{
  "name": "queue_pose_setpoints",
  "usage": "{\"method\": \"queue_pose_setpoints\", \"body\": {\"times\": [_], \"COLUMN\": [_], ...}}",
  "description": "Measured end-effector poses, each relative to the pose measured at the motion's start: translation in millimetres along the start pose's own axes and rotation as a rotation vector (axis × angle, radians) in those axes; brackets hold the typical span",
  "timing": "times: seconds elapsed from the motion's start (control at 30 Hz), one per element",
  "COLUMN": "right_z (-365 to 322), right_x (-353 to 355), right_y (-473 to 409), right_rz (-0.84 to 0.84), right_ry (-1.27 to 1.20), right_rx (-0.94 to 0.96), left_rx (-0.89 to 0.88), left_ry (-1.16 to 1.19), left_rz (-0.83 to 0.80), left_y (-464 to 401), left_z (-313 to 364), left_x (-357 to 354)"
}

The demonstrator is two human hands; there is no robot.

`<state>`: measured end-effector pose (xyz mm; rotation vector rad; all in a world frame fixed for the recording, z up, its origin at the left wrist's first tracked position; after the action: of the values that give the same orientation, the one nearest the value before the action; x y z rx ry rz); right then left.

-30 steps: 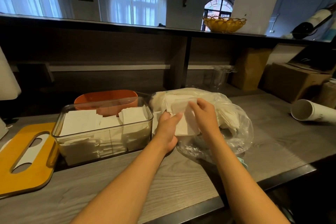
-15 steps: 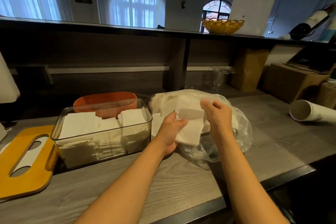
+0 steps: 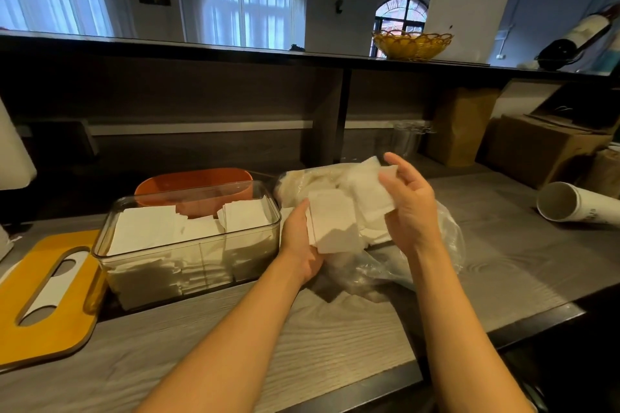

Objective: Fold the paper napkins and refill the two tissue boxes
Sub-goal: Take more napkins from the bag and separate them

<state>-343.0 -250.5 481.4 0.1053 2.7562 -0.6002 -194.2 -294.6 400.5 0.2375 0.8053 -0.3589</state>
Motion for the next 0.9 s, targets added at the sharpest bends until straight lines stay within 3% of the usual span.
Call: {"method": "queue_pose_setpoints", "body": {"times": [0.13, 0.27, 0.37, 0.57, 0.7, 0.9], "right_z": [14.1, 19.9, 23.4, 35.9, 30.1, 18.6], "right_x": [-8.4, 0.6, 5.4, -3.0, -1.3, -6.4], "right_y": [-1.8, -3.5, -4.0, -3.2, -1.0, 0.4], "right_rz": [-0.136, -0.036, 0.036, -0.006, 0.066, 0.084], "right_ry": [0.482, 0.56, 0.47, 0.503, 0.453, 0.054], "right_rx": [-0.094, -0.129, -0.171, -0.318, -0.256, -0.192], "left_rx": [0.007, -0.034, -0.115, -0.29, -0.25, -0.139], "left_ry": [-0.064, -0.315, -0.391, -0.323, -0.243, -0.077], "left_rz": [-0.109, -0.196, -0.144, -0.056, -0.04, -0.012], "left_y": [5.3, 9.2, 6.0, 4.3, 4.1, 3.2], "left_z": [2.6, 0.7, 2.2, 11.6, 10.1, 6.9], "left_x": [-5.8, -13.8, -10.3, -3.9, -5.6, -2.7]}}
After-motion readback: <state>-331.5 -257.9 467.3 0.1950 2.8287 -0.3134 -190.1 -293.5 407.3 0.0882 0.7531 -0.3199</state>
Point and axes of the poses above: each hand's wrist, its own y-axis away from the middle knuckle, its own x-axis out of the back of the hand, z = x × y, the point moved 5 cm from there along -y, towards the middle knuckle, and after that the axes turned 10 degrees about -z, right-handed, at the moved point
